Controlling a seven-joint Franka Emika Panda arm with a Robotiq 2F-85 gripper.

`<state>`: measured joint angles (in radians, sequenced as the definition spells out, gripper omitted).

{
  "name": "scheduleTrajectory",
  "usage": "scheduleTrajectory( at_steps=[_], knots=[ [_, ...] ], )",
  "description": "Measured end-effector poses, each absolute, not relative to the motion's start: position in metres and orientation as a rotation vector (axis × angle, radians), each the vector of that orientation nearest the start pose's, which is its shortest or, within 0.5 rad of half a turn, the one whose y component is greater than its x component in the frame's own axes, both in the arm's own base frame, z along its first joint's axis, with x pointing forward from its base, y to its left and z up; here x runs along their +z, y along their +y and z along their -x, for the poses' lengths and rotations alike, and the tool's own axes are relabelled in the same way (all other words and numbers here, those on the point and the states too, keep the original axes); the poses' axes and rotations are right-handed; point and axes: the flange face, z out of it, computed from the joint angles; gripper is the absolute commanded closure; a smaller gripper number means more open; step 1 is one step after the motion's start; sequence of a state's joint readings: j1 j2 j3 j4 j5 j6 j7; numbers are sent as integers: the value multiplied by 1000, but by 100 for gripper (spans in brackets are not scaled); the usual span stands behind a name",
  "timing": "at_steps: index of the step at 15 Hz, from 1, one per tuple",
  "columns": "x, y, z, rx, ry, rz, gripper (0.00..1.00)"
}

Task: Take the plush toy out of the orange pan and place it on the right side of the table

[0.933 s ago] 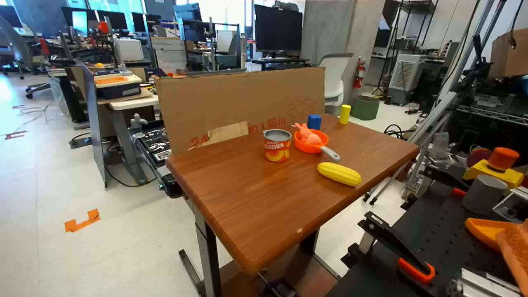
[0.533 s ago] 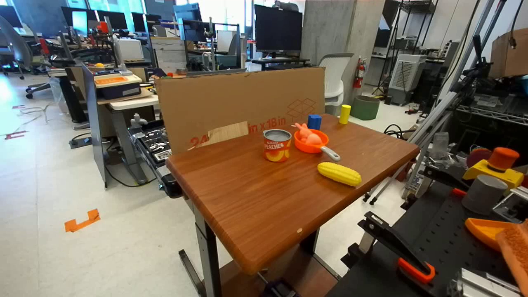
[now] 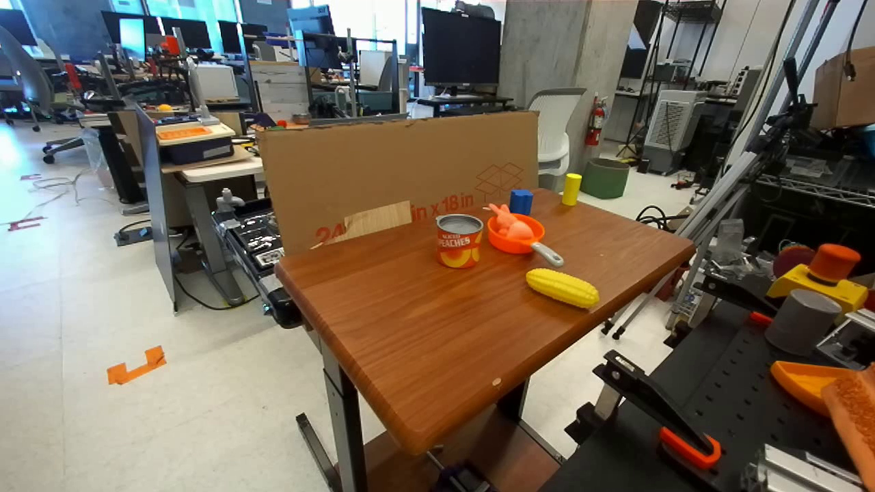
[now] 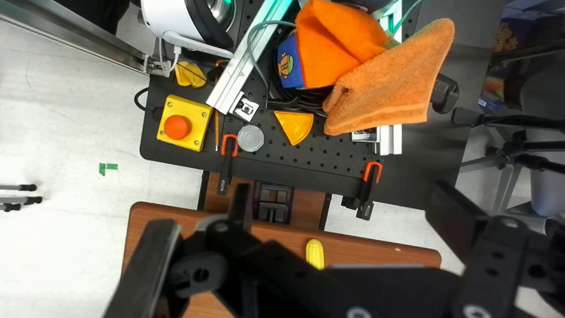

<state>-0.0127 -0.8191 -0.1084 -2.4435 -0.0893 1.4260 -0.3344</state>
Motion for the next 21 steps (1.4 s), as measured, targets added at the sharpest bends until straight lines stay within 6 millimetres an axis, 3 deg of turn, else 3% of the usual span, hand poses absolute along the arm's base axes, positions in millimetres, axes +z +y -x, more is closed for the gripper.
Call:
scheduleTrajectory(
  at_steps=[2,5,16,21],
  knots=[
    [543,-52,-281,300,-369,3077,0],
    [527,-52,-306,248,-365,3095,0],
    [424,-51,-451,-63,-555,3133,0],
    [378,-58,-502,-135,-597,3039,0]
  ],
)
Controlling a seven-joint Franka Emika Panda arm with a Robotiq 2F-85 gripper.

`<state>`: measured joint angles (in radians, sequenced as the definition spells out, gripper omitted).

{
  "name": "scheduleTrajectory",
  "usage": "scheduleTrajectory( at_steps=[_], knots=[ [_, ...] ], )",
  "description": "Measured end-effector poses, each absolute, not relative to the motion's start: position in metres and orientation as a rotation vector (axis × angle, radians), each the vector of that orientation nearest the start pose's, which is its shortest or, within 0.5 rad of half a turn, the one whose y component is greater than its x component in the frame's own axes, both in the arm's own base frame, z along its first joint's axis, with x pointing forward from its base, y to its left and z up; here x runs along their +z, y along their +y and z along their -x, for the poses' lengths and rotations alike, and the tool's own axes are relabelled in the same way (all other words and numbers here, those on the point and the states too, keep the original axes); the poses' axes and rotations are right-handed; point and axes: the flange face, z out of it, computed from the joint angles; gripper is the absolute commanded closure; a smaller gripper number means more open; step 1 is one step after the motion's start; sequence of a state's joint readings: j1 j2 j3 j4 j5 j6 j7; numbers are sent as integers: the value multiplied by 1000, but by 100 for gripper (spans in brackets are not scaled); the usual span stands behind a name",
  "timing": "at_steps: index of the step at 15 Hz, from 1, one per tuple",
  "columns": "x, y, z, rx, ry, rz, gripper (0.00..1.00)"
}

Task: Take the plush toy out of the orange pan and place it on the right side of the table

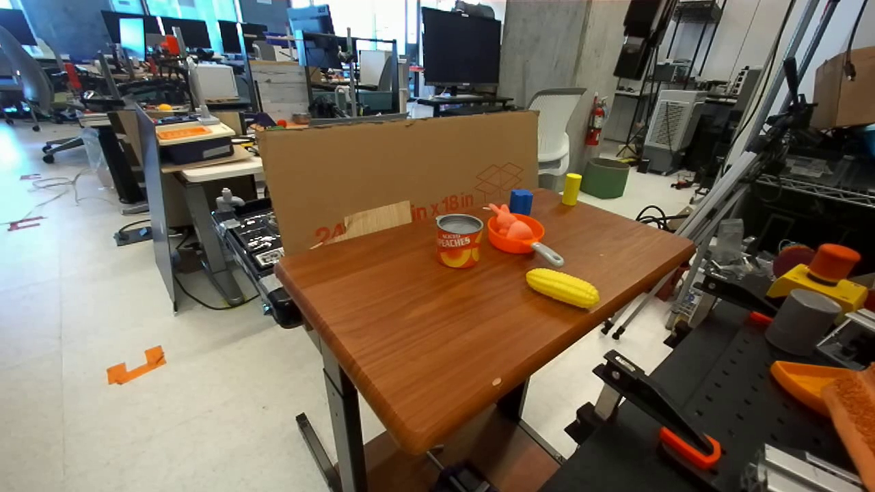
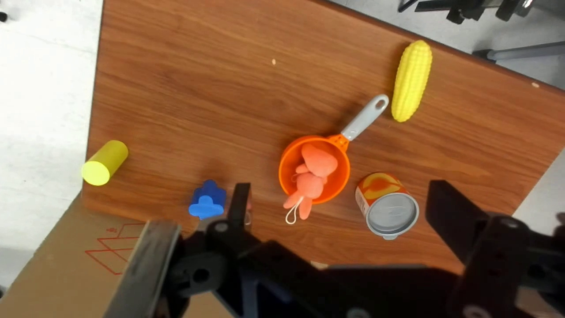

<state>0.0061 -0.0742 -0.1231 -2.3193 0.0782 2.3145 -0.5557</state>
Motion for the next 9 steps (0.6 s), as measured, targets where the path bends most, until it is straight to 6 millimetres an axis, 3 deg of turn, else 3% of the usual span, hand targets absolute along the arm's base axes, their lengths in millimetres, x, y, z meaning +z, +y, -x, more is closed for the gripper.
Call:
scheduleTrajectory(
  at_steps=[5,9],
  knots=[
    [334,-70,-536,-169,-620,2981,0],
    [289,-84,-550,-180,-643,3005,0]
  ],
)
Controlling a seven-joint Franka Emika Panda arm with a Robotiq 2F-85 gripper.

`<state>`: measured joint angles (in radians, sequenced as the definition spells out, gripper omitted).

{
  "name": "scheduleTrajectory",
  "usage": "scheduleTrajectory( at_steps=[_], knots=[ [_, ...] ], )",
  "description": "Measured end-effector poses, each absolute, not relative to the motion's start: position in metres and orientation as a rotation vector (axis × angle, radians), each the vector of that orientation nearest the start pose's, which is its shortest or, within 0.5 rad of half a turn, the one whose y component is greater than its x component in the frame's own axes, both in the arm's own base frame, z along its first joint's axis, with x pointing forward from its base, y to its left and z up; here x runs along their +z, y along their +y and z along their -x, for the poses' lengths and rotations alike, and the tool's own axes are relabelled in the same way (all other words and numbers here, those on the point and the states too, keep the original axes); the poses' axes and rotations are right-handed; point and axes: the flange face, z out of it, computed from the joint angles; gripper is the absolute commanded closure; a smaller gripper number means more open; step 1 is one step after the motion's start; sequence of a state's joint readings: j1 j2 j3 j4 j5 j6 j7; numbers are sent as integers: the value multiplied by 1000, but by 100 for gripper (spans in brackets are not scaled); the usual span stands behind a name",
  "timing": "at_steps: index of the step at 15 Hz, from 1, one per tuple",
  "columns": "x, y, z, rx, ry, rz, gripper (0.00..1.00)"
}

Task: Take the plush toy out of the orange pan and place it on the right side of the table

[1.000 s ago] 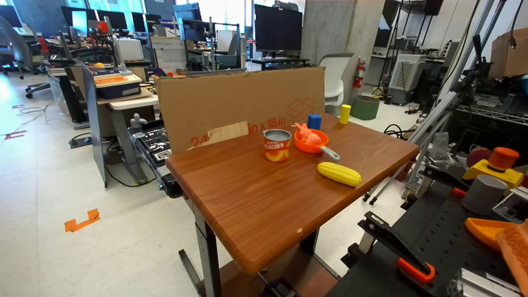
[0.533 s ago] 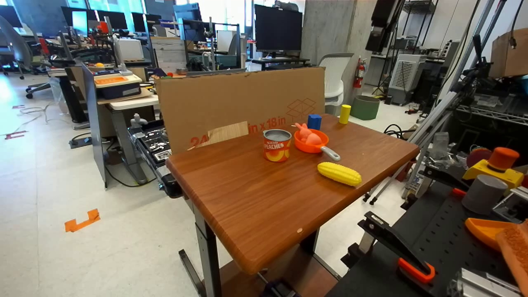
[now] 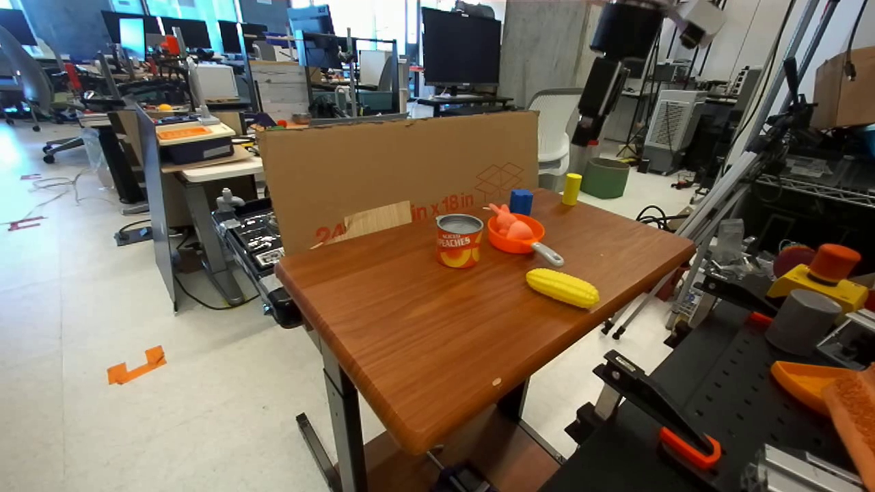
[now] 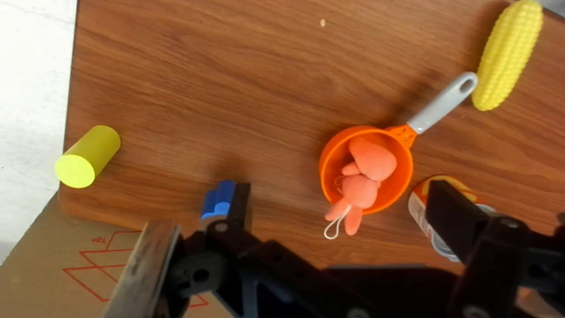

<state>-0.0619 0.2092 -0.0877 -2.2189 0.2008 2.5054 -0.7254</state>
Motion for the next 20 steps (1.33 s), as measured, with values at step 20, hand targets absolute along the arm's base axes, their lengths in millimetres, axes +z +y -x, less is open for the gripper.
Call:
scheduleTrajectory(
  at_steps=[20],
  knots=[
    [192,0,-573,-346,-703,2890,0]
  ],
)
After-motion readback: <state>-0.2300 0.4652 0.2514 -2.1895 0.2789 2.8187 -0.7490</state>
